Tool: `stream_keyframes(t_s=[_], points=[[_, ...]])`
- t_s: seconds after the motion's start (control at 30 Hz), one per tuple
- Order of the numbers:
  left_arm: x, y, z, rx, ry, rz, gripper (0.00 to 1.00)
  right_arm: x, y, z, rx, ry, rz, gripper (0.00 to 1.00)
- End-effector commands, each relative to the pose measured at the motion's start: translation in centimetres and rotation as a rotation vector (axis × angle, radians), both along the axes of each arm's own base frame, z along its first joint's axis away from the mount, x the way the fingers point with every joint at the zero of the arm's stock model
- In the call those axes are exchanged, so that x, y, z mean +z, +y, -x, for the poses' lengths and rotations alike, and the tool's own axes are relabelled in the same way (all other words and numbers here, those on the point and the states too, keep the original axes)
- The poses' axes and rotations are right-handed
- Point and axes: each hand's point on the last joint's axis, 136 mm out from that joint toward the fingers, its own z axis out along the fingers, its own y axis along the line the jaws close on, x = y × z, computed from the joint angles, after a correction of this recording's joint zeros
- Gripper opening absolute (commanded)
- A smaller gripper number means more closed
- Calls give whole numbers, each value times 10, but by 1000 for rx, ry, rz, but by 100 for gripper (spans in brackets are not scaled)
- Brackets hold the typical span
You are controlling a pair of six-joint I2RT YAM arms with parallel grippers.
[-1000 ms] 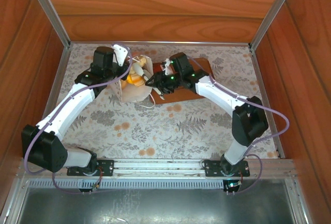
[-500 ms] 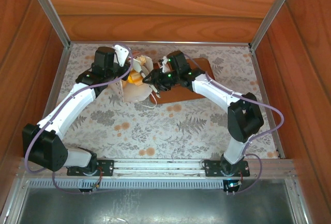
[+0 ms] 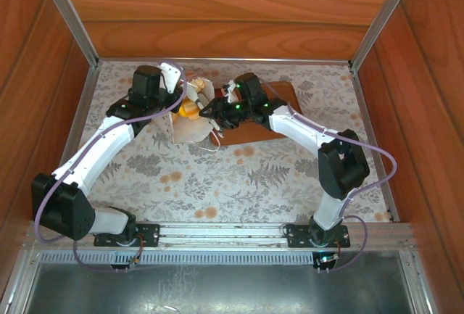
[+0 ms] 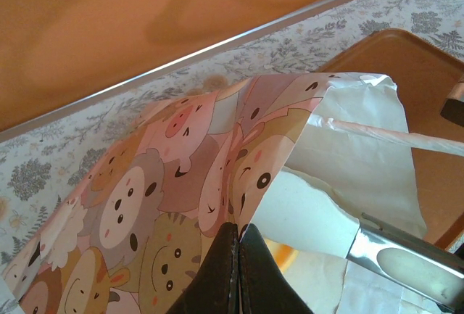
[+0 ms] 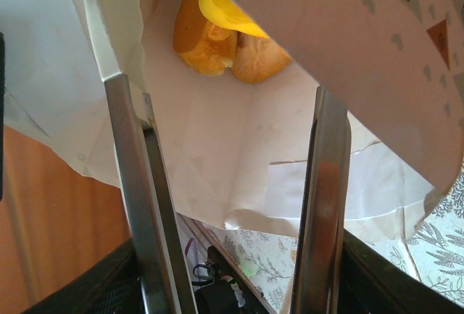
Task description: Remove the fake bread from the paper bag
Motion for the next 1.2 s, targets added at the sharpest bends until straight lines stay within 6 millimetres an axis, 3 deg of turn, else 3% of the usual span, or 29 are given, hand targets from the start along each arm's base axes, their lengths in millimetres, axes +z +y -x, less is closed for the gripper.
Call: stream_keyframes(t_s=[0.0,0.53,0.57,1.07,1.1,1.17], points=[[12,-8,-2,-21,-34,36,0,19,-1,-1,3,-39,-53,60],[14,-8,-3,-17,-40,31,0,15,-15,12,-13,-37,-47,57],[14,-7,-3,-16,-38,31,0,29,-17,14,-15,-63,-65,57],[17,-9,-3,-22,-43,31,0,40,-15,5,-17,-81,-86,58],[17,-9,-3,-22,-42,30,0,27,-13,2,-16,-58,-68,58],[17,-9,-3,-22,-41,30,0,24,-13,0,-18,-49,-59,58]])
